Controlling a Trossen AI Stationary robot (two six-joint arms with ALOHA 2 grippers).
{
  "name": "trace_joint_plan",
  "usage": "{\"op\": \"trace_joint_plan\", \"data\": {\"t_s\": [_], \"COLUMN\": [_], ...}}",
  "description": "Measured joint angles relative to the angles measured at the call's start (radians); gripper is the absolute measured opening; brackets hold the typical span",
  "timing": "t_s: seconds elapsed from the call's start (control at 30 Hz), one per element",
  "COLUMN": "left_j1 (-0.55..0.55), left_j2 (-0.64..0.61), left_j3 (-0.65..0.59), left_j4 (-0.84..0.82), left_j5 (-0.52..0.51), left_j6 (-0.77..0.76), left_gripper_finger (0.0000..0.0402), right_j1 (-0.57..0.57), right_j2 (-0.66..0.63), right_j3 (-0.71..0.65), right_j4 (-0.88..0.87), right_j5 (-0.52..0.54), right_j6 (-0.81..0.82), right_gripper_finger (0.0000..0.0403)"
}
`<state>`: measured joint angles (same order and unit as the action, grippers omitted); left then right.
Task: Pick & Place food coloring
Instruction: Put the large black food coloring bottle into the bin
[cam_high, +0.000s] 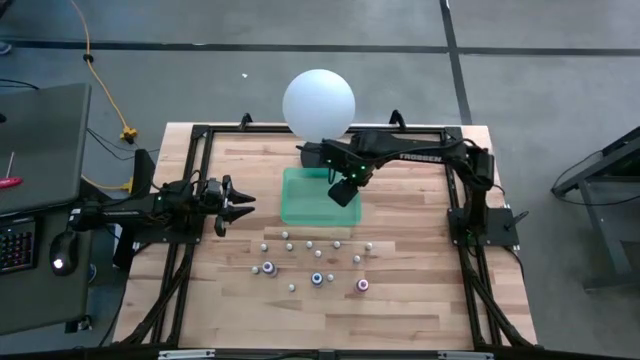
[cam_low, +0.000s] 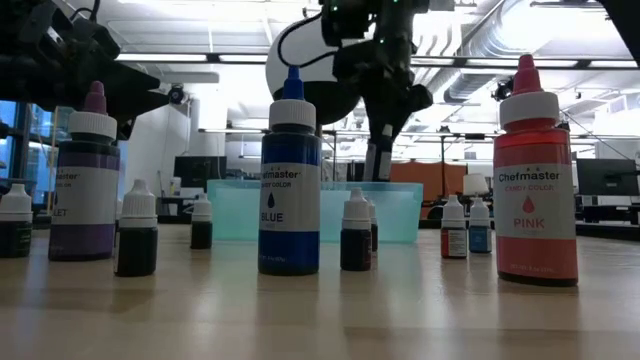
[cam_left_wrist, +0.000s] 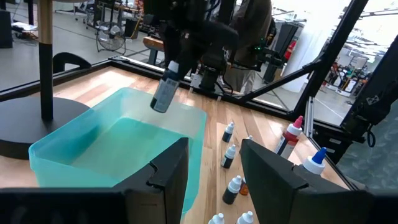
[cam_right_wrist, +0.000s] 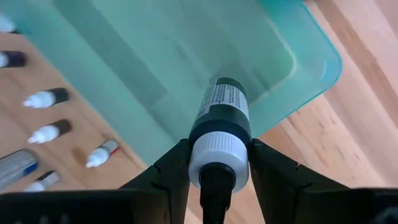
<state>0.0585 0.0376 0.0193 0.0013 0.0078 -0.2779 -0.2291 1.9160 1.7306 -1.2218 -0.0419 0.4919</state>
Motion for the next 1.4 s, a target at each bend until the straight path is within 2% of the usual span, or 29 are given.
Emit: {"op": "trace_joint_plan", "data": {"t_s": [0.37,0.77,1.4], "left_j1": [0.0,0.0,0.0], "left_j2": [0.0,0.0,0.0], "left_j3": [0.0,0.0,0.0], "left_j4": [0.0,0.0,0.0], "left_j5": [0.0,0.0,0.0], "left_j6": [0.0,0.0,0.0], "left_gripper_finger": [0.0147,0.0147,0.0147], "right_j1": [-0.051,-0.121,-0.033], "right_j2": [0.032,0.032,0.032], "right_j3": [0.0,0.0,0.0], "right_j4": [0.031,0.01,-0.029], "right_j5": [0.021,-0.03,-0.04], "right_j6": [-0.002,0.005,0.005], "right_gripper_finger": [0.0139,0.014,0.014]}}
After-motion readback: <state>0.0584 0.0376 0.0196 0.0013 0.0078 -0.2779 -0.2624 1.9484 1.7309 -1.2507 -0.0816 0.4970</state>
